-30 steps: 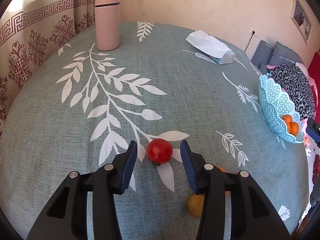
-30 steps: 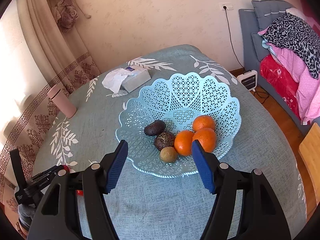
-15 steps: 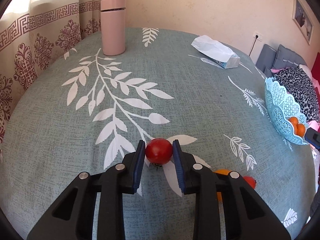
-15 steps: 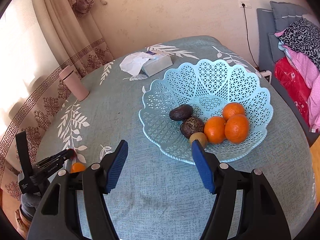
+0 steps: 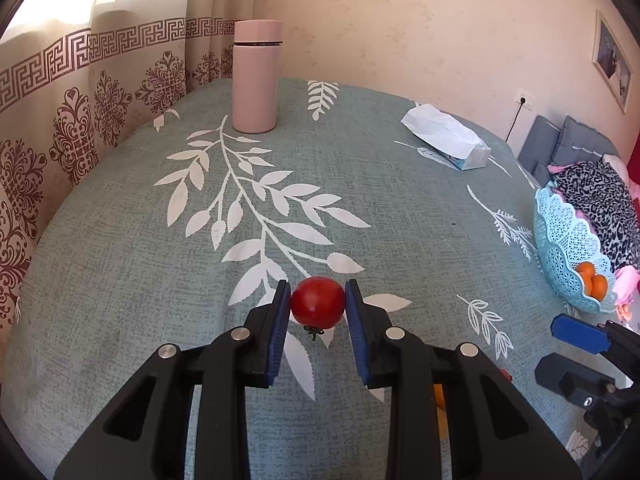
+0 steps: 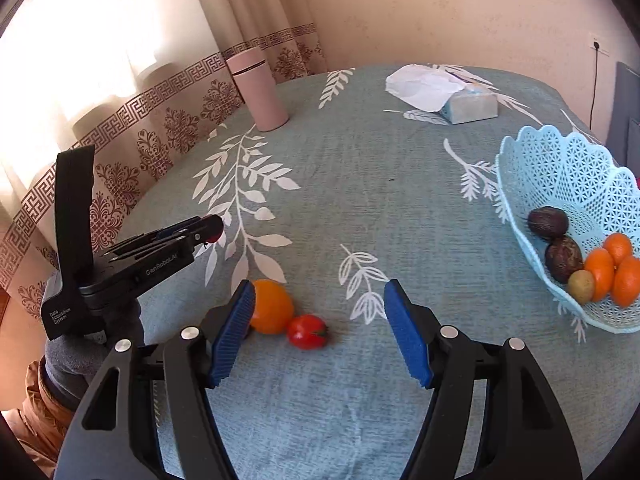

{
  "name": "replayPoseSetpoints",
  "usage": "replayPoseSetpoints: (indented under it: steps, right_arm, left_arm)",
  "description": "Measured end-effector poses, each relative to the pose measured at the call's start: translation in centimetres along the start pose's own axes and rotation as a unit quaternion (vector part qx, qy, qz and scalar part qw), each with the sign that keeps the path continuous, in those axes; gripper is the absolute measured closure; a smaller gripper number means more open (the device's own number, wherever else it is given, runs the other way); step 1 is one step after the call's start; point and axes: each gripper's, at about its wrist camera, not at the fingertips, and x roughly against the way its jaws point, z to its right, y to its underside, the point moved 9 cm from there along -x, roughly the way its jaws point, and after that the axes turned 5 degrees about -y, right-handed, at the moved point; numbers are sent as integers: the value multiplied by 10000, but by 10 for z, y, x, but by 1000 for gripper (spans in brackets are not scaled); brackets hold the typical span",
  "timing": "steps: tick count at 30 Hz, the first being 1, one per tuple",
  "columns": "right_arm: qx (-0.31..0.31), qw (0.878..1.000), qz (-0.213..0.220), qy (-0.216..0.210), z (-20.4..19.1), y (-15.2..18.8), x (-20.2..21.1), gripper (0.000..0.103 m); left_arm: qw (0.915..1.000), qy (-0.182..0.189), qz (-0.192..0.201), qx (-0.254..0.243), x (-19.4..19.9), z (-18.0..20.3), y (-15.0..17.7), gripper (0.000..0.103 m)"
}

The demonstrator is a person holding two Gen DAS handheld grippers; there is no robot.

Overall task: Organize fruits
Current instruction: 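Grasp a loose orange with the right tool while the left tool holds the tomato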

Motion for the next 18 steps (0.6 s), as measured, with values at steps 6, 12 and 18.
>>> replayPoseSetpoints:
  steps: [6,12,18]
  right_arm:
    - [169,9988,-441,-137,-23,3,-40,45]
    - [130,9964,-830,-76,-20,9,-69,61]
    - [234,9963,-821,-25,-19,12,-69,64]
  left_arm:
    - [10000,-67,25,70,1,-6,-3,75]
    - [9998,-115,-5,139,1,-13,-4,75]
    - [9999,-100,-26,89,0,-10,-3,75]
